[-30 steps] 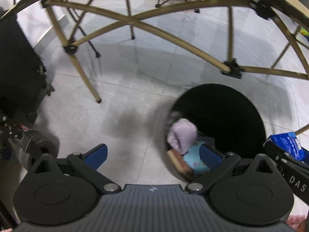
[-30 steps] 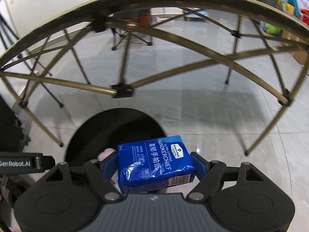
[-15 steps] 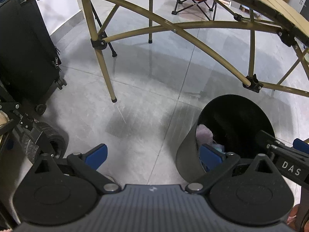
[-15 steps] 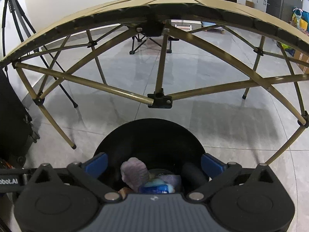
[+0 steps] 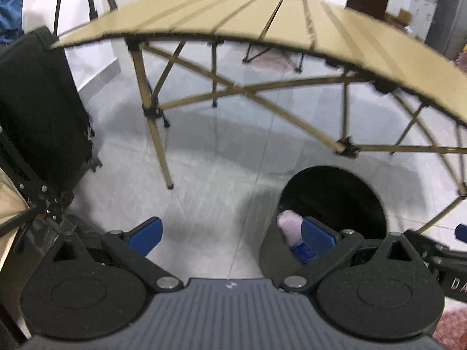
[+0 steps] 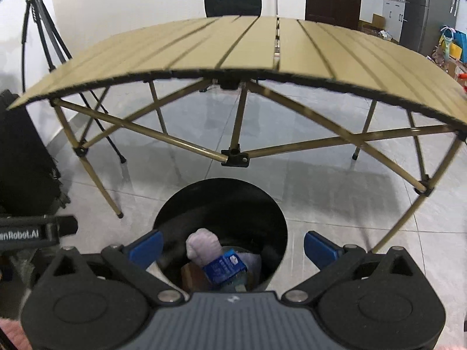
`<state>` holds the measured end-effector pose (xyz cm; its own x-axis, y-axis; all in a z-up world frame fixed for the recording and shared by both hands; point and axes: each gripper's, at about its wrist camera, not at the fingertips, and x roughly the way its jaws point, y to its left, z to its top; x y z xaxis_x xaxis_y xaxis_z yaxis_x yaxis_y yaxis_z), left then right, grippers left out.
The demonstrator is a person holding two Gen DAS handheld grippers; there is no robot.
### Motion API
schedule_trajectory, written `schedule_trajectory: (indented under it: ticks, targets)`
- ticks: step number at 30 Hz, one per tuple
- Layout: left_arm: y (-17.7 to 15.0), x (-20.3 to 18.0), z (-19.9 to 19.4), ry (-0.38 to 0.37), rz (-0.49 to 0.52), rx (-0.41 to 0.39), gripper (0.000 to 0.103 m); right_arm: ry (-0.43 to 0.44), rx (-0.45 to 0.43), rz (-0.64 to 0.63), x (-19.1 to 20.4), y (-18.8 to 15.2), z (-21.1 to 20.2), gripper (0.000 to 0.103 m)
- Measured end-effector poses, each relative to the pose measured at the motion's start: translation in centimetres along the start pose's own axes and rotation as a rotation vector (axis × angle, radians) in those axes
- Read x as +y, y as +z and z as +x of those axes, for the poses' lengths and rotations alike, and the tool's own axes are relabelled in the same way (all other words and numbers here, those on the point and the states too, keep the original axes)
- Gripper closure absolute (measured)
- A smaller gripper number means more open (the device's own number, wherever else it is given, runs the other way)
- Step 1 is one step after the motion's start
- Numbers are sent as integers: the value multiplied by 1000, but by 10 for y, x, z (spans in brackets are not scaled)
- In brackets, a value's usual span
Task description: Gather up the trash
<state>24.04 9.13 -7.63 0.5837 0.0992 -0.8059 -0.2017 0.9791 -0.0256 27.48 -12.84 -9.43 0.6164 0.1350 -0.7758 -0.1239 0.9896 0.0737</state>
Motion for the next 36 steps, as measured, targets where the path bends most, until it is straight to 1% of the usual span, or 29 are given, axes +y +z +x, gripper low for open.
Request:
schedule_trajectory:
  ticks: [3, 7, 10, 16, 20, 24, 36]
  targets:
    - [-6, -3, -34, -32, 21, -45, 0, 4, -24, -12, -3, -6, -38, 0]
    - [-15, -4, -78, -85, 53, -74, 0, 15, -69, -32, -7, -15, -86, 0]
    - [-22, -6, -108, -100, 75, -108, 0, 14, -101, -40, -8, -20, -118, 0]
    - [-37, -10, -143, -139, 114, -142, 0, 25, -155, -48, -11, -29, -165, 0]
    - [-47, -13, -159, -148, 122, -162, 0, 30, -177, -53, -12, -32, -183, 0]
    - [-52, -12, -167, -154, 121, -172, 0, 38, -187, -57, -10, -36, -193, 0]
    - [-57, -8, -173, -149, 115, -177, 0, 40, -195, -60, -5, -43, -199, 0]
